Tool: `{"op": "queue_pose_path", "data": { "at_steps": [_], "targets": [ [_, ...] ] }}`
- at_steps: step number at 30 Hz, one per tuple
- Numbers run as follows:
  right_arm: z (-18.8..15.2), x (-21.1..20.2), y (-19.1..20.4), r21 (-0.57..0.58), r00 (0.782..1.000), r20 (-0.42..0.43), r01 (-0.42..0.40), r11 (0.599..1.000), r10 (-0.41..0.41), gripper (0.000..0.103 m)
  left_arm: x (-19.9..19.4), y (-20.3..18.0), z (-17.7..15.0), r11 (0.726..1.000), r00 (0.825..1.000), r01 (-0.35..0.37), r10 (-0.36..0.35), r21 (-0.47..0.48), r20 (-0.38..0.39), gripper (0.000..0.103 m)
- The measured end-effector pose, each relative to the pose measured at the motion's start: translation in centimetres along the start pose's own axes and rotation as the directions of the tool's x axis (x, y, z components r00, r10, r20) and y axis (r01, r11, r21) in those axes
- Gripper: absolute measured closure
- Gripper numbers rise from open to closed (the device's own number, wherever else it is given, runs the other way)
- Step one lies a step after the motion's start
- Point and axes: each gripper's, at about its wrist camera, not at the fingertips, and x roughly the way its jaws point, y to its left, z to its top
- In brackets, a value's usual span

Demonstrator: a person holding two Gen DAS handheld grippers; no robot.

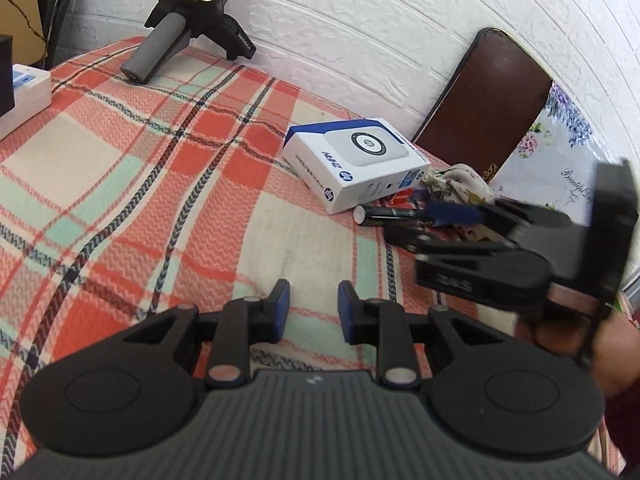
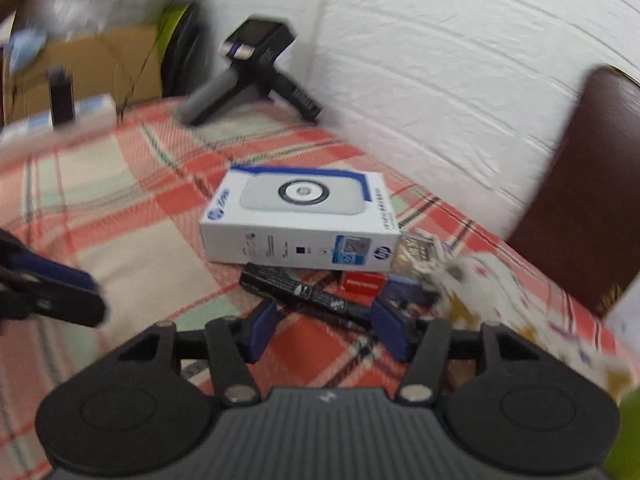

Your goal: Organize objects

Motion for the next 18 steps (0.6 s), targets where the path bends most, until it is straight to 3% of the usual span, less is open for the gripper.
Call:
{"op": "queue_pose_path", "data": {
  "at_steps": [1,3,4,5,8,13,18],
  "targets": [
    [0.3,0.6,0.1,-0.047,1.000,0.004,0.000,0.999,0.000,0.038,-0.1,0.1,-0.1,1.000,1.000,0.004,-0.004,-0.002,-0.001,0.075],
    [1.0,1.4,-0.4,-0.073,0.999,-0.021,-0.036,0.997,0.034,0.036,-0.2,0.3,-0.3,1.000,1.000,0.013,-0.013,-0.009,-0.001,0.075],
    [1.5,1.7,-0.9,-0.045,0.996,-0.051,-0.071,0.996,0.069,0.042,-0.2,0.3,-0.3,1.000,1.000,0.016,-0.016,-0.013,0.000,0.074],
    [1.8,1.8,-1.1,-0.027,0.993,-0.073,-0.091,0.996,0.089,0.054,-0.2,0.3,-0.3,1.000,1.000,0.017,-0.017,-0.018,0.000,0.074],
    [1.7,1.1,-0.2,-0.038,0.991,-0.098,-0.092,0.995,0.088,0.068,-0.3,0.3,-0.3,0.999,1.000,0.025,-0.025,-0.039,-0.005,0.068],
    [0.0,-2.1,0.5,0.087,0.976,-0.116,-0.175,0.981,0.184,0.084,-0.8,0.2,-0.5,0.994,0.995,0.079,-0.083,-0.079,-0.047,0.060],
    [-3.8,-6.6,3.1,0.192,0.952,-0.084,-0.274,0.942,0.294,0.084,-1.4,-0.1,-1.3,0.979,0.982,0.155,-0.167,-0.130,-0.089,0.055]
  ]
}}
